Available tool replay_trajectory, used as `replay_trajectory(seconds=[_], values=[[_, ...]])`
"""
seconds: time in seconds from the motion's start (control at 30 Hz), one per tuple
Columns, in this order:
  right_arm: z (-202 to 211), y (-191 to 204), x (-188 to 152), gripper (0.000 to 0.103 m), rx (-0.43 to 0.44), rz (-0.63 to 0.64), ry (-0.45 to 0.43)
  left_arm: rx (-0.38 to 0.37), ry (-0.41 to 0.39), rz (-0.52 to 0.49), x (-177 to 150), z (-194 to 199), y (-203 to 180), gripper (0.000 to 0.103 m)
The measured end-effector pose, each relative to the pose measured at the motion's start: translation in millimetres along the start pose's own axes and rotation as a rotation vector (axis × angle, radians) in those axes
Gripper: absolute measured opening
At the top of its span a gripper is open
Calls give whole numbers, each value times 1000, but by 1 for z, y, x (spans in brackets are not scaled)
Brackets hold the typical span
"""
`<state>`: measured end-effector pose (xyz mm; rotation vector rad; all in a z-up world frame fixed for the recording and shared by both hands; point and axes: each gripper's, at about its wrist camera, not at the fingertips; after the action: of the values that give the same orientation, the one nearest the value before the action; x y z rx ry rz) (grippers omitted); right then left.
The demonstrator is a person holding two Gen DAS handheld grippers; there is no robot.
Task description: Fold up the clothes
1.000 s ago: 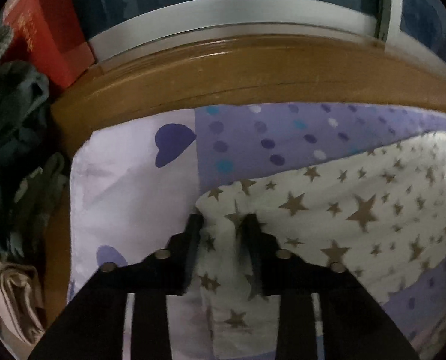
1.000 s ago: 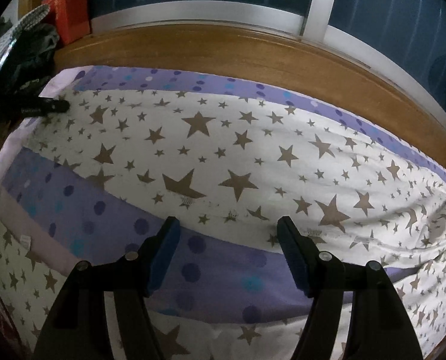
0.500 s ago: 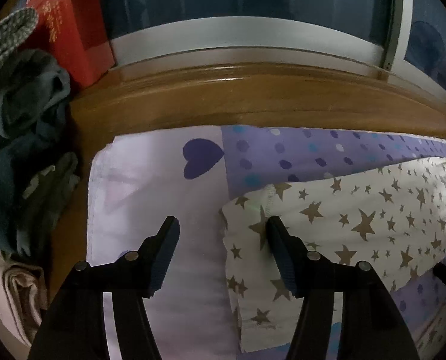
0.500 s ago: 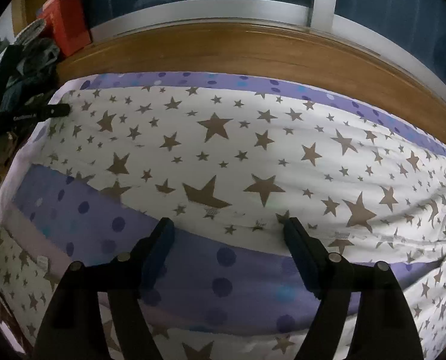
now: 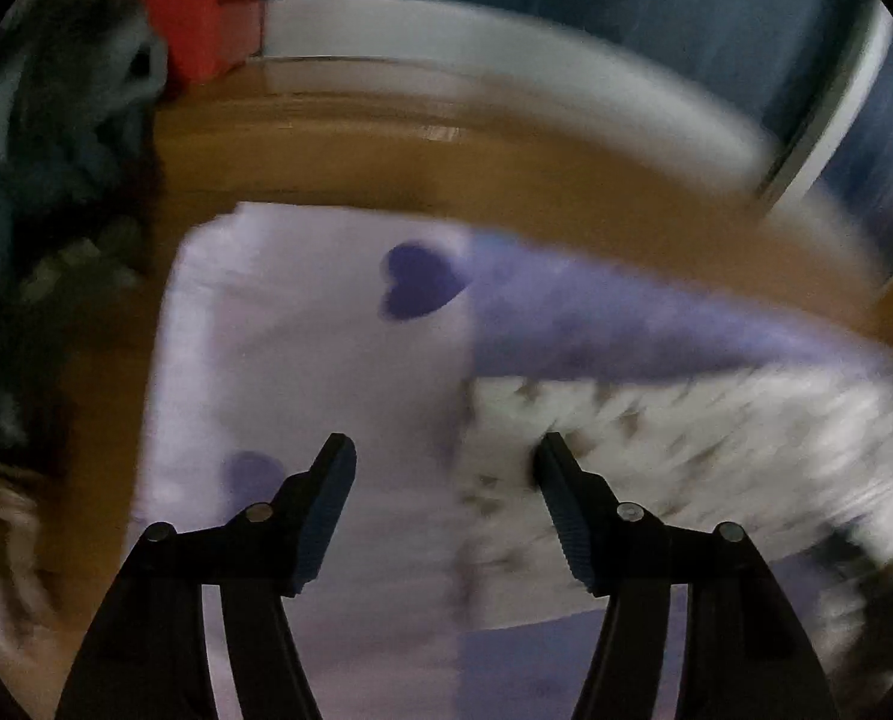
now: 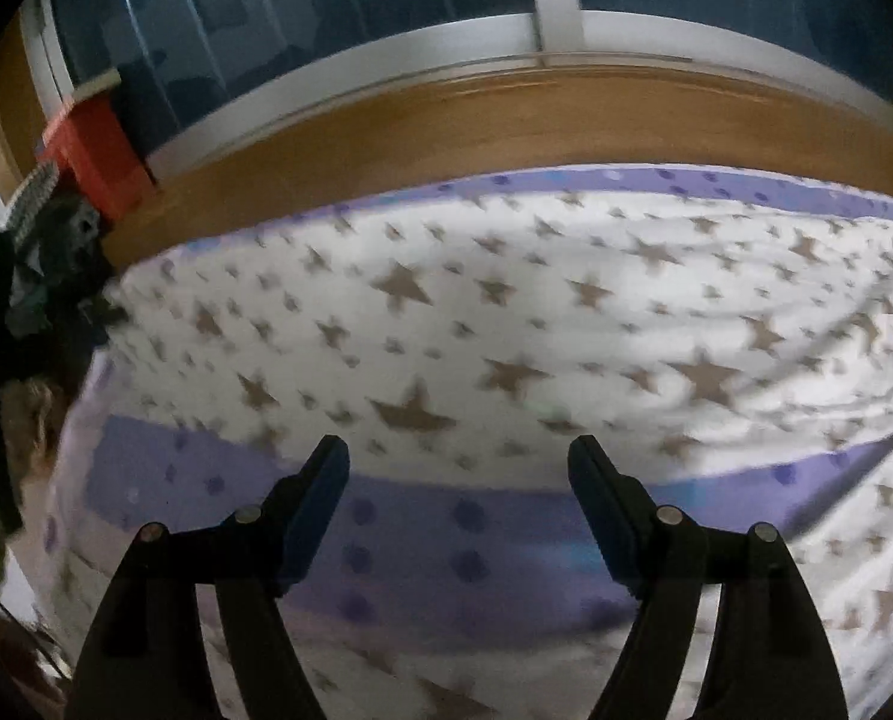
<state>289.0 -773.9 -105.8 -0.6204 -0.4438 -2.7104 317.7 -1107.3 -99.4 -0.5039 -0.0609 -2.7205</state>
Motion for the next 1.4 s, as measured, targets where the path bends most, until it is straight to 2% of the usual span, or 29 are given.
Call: replay_trajectory(seconds=[0.1, 0.17, 0.2, 0.33, 0.4, 0.57, 0.67, 0.73, 0.9, 1.03, 1.13, 1.2, 1.3, 1.4], values=[[-12, 29, 16, 77, 54, 41, 3, 251, -64, -154, -7, -11, -33, 63], [-23, 55, 31, 76, 93, 93, 9, 268, -80, -178, -7, -15, -41, 63], [-29, 70, 40, 73, 108, 126, 20, 259, -82, -173, -4, -16, -42, 63], [-57, 110, 71, 53, 172, 222, 89, 170, -87, -106, -13, 6, -20, 63], [-71, 128, 84, 53, 195, 266, 123, 117, -82, -79, -21, 10, -12, 63], [-96, 169, 96, 53, 106, 487, 162, -61, -64, -49, -45, 16, -8, 63], [-110, 194, 103, 53, 51, 619, 185, -22, -5, -52, -52, 0, -16, 64], [-113, 204, 105, 53, 23, 659, 170, -20, -21, -36, -59, -1, -14, 66], [-101, 190, 113, 53, 79, 531, 130, -10, 7, -25, -63, 0, -7, 74], [-91, 180, 119, 52, 124, 428, 98, -4, 25, -28, -62, 1, -4, 74], [-61, 144, 106, 52, 174, 330, 78, 1, 24, -29, -63, 3, -2, 74], [-43, 116, 87, 52, 149, 280, 71, 17, 17, -34, -64, 6, -1, 74], [-13, 68, 55, 52, 59, 211, 49, 22, -19, -52, -67, 20, -6, 74], [13, 25, 34, 52, -57, 168, 30, -29, -63, -82, -64, 37, -23, 74]])
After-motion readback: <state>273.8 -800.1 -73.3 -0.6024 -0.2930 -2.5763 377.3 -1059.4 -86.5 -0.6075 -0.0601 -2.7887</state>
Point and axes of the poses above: each gripper's, at about its wrist camera, not at the fingertips, and z roughly against the way its jaws point, y to its left, x to its top, and after that the axes turned 11 degrees about y, right-handed
